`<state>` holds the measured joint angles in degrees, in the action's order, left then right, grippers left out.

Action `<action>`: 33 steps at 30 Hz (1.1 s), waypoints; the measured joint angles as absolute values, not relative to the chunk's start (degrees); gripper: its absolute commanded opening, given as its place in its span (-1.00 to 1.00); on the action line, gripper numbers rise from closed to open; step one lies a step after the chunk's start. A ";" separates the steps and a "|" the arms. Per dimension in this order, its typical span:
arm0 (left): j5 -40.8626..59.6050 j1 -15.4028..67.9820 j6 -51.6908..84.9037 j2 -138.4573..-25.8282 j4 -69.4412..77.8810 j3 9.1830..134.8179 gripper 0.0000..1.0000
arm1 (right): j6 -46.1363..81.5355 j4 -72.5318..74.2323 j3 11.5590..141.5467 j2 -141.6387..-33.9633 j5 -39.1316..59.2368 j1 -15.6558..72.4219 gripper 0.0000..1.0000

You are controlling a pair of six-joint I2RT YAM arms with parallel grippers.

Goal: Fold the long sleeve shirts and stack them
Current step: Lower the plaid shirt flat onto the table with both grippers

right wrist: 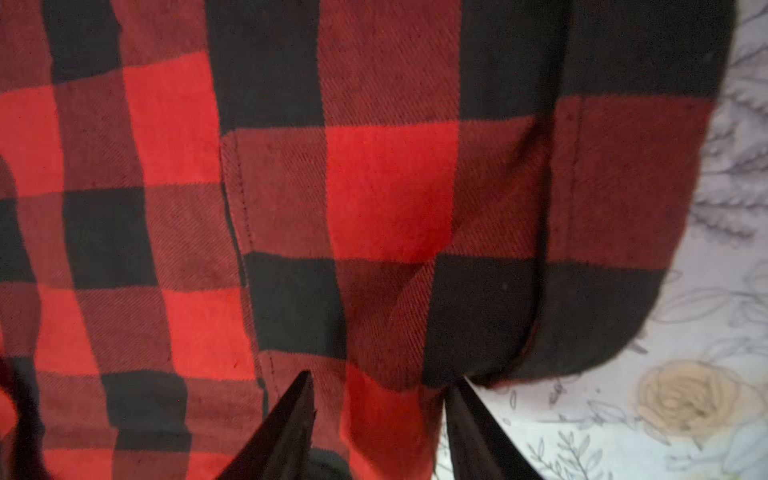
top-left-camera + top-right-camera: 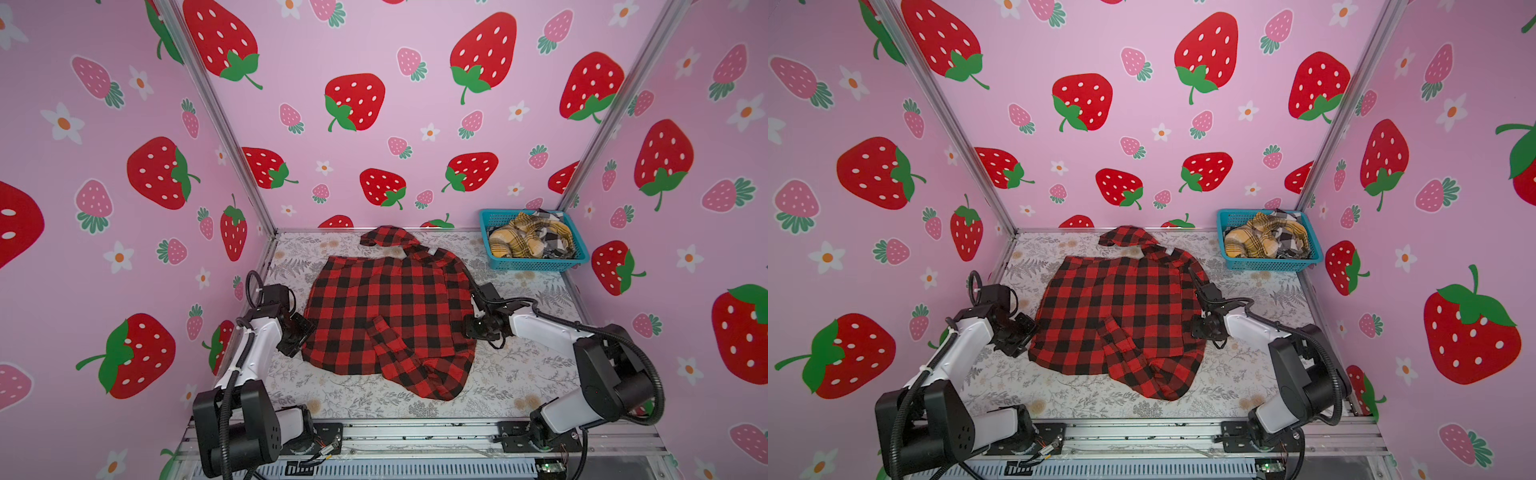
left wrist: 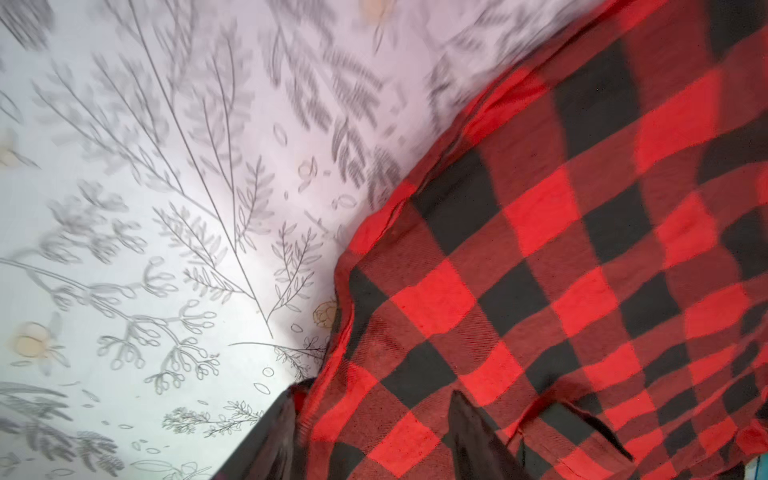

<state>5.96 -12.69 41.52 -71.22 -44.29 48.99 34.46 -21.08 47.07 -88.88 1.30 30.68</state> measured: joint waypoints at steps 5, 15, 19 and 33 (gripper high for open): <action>4.40 -11.57 41.41 -73.97 -42.44 54.37 -0.11 | 34.02 -20.38 49.19 -92.49 -0.27 30.35 -0.04; 10.33 -1.58 45.04 -100.88 -29.65 59.64 -0.75 | 31.20 -18.33 54.92 -98.45 -3.07 23.73 -0.04; 10.17 -1.61 44.99 -106.32 -27.88 65.80 -0.80 | 29.78 -18.70 57.45 -100.60 -4.16 21.91 -0.04; 5.54 -1.61 40.18 -100.51 -32.49 69.56 0.00 | 25.65 -27.94 58.13 -88.20 -8.27 36.88 0.59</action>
<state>5.54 -1.61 40.18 -100.51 -32.49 69.56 25.65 -27.94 58.13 -88.20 -8.27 36.88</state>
